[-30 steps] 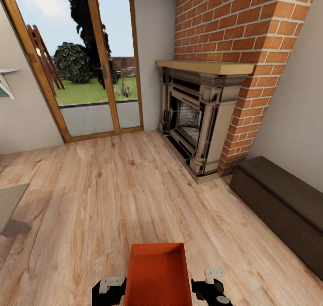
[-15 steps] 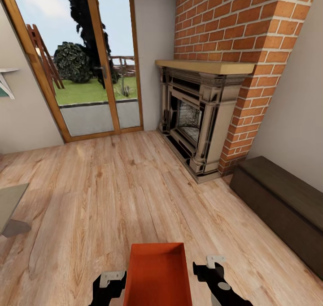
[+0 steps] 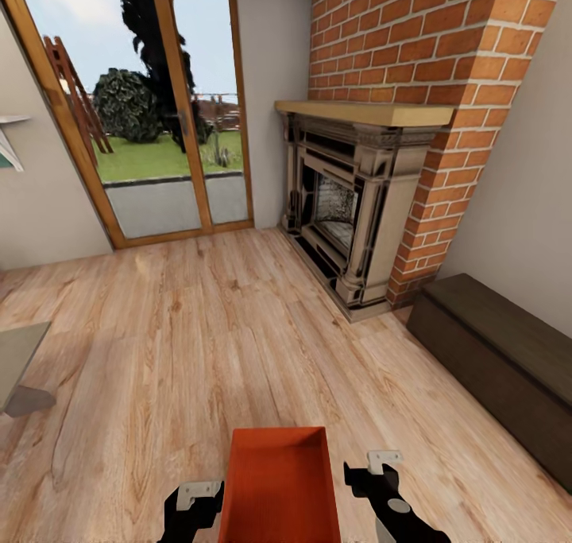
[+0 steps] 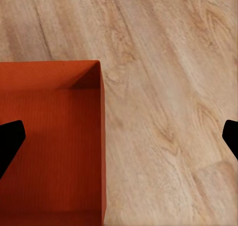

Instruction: Move the two storage containers from the living room to the garage. In the garage, place one container on the floor and stack the other container on top of it (either order is fine).

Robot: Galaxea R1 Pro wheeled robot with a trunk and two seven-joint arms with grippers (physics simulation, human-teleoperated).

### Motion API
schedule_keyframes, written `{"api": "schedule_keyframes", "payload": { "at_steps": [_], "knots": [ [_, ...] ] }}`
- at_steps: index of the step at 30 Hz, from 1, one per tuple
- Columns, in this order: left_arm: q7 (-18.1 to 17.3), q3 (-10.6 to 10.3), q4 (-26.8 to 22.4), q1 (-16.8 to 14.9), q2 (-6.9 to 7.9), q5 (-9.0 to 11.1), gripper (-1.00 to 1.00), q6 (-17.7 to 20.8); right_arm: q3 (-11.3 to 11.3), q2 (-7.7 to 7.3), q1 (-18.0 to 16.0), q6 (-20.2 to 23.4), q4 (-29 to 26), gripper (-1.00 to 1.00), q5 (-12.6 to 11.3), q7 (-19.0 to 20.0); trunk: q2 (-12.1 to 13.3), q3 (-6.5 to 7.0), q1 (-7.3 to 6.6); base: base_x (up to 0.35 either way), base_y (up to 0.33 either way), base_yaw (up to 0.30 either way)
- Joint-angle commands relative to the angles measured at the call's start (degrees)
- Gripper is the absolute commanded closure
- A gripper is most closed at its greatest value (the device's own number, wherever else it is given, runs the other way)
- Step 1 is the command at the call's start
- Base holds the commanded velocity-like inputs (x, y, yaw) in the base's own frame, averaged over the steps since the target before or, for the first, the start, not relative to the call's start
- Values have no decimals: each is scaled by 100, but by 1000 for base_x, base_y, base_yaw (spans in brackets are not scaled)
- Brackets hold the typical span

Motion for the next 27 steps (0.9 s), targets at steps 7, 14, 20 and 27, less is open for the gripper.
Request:
{"api": "schedule_keyframes", "payload": {
  "at_steps": [7, 14, 20, 27],
  "knots": [
    [-9, 18, 6, -3, -3, 2, -100, -17, 15, -1, -4, -15, 5, -100, 5, -29, -3, -68, 0, 0, 0, 0],
    [-9, 18, 4, -3, -3, 2, -100, -17, 15, -2, -4, -15, 5, -100, 6, -29, -3, -132, 0, 0, 0, 0],
    [-9, 18, 4, -3, -3, 2, -100, -17, 15, -2, -4, -15, 5, -100, 6, -29, -3, -187, 0, 0, 0, 0],
    [-9, 18, 5, -3, -3, 2, -100, -17, 15, -3, -4, -15, 5, -100, 7, -29, -3, -250, 0, 0, 0, 0]
  ]
}}
